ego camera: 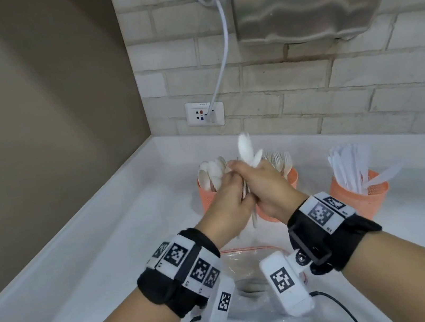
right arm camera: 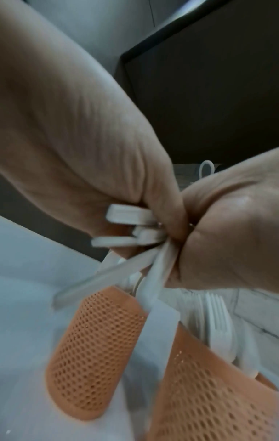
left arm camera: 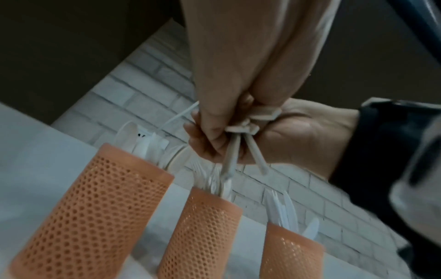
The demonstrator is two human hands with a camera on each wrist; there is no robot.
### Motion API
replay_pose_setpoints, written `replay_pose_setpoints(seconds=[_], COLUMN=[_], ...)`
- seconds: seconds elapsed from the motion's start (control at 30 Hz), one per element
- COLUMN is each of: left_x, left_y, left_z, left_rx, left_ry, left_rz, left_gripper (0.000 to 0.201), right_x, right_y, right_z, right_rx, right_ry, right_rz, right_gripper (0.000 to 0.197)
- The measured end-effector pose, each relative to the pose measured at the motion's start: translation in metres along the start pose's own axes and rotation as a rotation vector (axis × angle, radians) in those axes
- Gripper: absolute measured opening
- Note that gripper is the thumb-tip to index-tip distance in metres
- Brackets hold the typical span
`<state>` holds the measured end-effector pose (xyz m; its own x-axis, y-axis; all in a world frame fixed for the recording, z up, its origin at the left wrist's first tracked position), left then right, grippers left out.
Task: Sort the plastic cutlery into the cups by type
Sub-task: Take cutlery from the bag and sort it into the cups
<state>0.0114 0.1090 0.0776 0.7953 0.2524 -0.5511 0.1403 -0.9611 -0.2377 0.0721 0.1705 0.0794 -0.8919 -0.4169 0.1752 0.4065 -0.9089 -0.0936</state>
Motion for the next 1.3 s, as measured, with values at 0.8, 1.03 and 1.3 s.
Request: replay_pose_setpoints(seconds=[0.8, 1.03, 1.3], left_x=[-0.056, -0.065, -0.063], left_y=[-0.074, -0.06, -0.055], left_z=[0.111, 0.102, 0.102], left_rx=[-0.243, -0.248, -0.353], left_ry=[0.113, -0.023, 0.085], left_rz=[-0.008, -0.172, 0.021], left_gripper=[0.059, 0.04, 0.068], right_x=[0.016, 0.048, 0.046], right_y=[-0.073, -0.068, -0.046], right_z=[-0.014, -0.008, -0.031], right_rx=[-0.348, -0.355, -0.28], right_ry=[0.144, 0.002, 0.019], right_rz=[-0.214, -0.233, -0.22], right_gripper=[0.027, 0.037, 0.043])
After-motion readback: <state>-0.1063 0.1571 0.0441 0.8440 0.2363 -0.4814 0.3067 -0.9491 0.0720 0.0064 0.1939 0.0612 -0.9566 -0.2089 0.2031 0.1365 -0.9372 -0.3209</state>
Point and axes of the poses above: each hand's wrist, its own y-axis away from the middle knuckle, its own x-axis out of the palm, z = x × y, the point moved 4 cm from there along -y, towards the middle knuckle, and after that the axes turned 3 degrees about -x, right-handed, at the moved point
